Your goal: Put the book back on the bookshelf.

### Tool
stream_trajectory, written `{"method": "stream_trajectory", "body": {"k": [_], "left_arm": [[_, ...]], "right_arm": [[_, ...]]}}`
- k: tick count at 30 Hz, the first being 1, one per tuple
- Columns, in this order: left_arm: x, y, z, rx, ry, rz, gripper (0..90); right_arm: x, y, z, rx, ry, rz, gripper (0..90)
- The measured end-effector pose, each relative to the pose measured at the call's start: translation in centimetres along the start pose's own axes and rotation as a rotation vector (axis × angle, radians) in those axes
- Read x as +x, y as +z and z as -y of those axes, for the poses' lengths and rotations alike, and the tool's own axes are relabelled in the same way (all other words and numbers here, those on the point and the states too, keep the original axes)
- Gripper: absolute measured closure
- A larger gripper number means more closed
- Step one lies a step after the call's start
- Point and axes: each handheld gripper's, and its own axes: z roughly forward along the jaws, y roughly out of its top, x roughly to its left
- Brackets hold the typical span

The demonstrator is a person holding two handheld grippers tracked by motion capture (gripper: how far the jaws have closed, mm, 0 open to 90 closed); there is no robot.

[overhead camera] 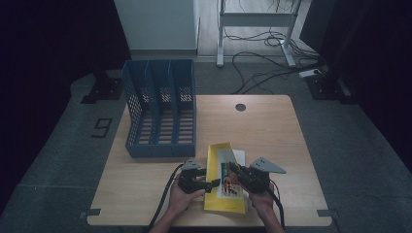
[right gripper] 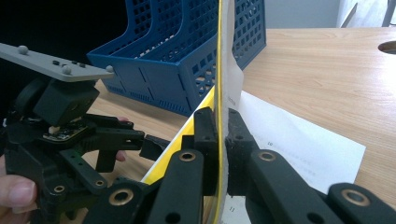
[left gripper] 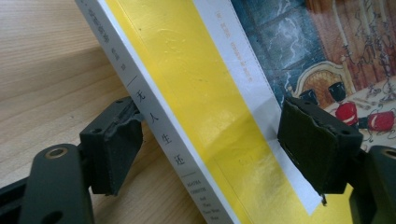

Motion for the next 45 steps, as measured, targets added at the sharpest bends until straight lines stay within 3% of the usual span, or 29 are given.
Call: {"method": "stream_trajectory", "body": {"k": [4,18,29,37,45], "left_arm": [[0.2,0.0,0.0,-0.007,-0.017,0.029,20.5],[0.2,0.0,0.0,-0.015,-0.048,0.049,20.1],[0.4,-0.9,-0.1,-0.062,-0.089,0.074,31.9],[0.7,-1.4,0.0,-0.08,-0.115,0.067,48.5],[1.0,-1.8,0.1,-0.104,-0.141,0.091,56.1]], "right_arm": [[0.2,-0.1,-0.1,0.004,-0.009,-0.013,85.5],[0.5,-0.3,-0.2,0.009,-0.043,-0.043,85.4],[1.1,-0.9,-0.6,-0.021,-0.08,-0.063,85.2],[0.8,-0.9,-0.6,-0.031,-0.067,-0.066,85.2],[0.7,-1.1,-0.6,-0.042,-0.054,-0.079,85.1]]}}
